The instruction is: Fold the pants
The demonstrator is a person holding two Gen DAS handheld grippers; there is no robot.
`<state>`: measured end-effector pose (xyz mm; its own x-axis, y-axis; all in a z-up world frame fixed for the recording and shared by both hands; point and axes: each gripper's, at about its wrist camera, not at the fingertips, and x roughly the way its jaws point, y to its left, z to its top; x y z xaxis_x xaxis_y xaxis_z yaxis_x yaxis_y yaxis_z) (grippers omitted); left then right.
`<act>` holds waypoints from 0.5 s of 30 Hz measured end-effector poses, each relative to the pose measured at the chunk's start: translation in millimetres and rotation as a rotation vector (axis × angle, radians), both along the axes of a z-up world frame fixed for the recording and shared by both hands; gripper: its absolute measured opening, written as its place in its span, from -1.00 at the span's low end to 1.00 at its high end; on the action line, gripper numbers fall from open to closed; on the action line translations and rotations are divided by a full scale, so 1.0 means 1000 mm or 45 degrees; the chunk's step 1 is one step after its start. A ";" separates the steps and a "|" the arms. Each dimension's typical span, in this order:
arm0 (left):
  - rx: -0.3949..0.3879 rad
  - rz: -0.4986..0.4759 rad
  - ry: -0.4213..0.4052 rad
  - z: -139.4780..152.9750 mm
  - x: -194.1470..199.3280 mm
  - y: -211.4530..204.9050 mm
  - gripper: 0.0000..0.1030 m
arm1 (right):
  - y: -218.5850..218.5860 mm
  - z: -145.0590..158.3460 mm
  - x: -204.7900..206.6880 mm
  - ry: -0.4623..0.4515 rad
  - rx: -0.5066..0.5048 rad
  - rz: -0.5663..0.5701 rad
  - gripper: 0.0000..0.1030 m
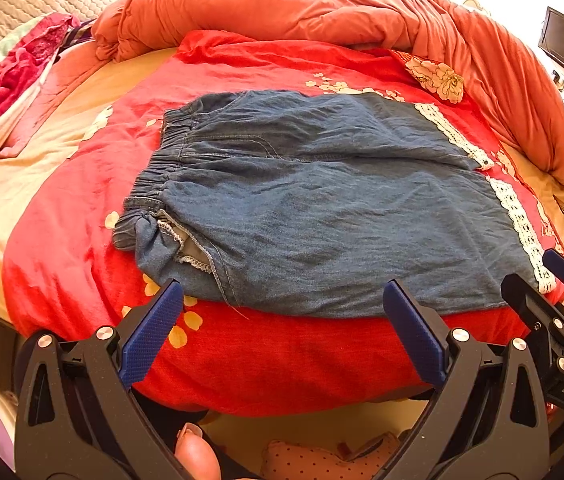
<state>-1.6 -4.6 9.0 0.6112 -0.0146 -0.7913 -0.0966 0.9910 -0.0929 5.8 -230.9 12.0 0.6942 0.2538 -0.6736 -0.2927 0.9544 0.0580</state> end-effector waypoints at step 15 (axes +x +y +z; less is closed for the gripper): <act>0.007 0.001 0.010 -0.004 0.003 0.000 0.82 | 0.004 -0.001 0.003 0.001 -0.015 0.008 0.92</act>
